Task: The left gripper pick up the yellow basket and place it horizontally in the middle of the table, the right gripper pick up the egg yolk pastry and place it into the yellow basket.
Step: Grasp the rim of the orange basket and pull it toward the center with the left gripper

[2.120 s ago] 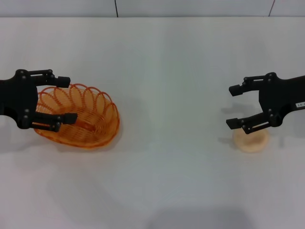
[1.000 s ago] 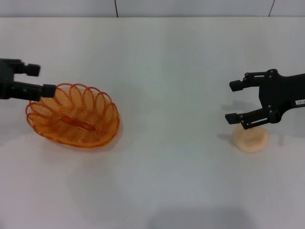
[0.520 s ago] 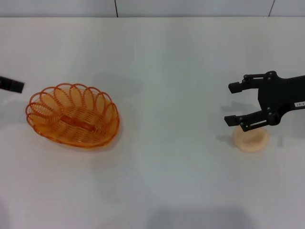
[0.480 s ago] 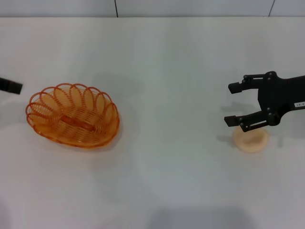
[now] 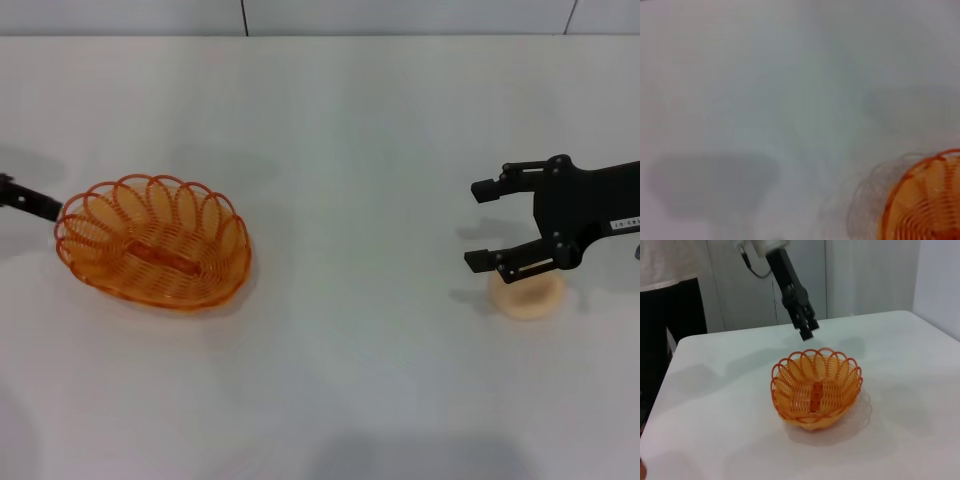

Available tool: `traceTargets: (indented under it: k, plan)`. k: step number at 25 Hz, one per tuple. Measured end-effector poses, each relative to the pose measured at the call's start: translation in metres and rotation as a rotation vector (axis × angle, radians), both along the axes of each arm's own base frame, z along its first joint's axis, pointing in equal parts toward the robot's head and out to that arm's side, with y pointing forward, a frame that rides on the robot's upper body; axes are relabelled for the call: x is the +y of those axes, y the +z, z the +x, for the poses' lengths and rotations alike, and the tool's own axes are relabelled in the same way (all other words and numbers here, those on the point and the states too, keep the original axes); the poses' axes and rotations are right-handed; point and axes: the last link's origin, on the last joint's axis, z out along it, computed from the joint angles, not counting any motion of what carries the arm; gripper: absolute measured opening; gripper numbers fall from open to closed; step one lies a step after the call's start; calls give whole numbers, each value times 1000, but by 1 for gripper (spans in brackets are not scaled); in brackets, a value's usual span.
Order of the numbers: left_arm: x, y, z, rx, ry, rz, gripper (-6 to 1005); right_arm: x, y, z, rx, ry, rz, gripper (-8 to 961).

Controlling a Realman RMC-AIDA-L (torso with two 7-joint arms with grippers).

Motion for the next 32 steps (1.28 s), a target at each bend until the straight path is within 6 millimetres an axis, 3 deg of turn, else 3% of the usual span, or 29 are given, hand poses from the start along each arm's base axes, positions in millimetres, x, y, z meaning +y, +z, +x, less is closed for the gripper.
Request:
traceTargets:
  k: [11, 28, 32]
  plan:
    - [10, -39, -4, -24, -13, -15, 863, -1, -4, -4, -2, 16, -16, 860]
    - [10, -57, -6, -38, -20, -31, 852, 0, -3, -4, -5, 16, -8, 858]
    - [10, -58, -8, -38, -18, -29, 674, 1, -3, -4, -7, 19, -5, 857]
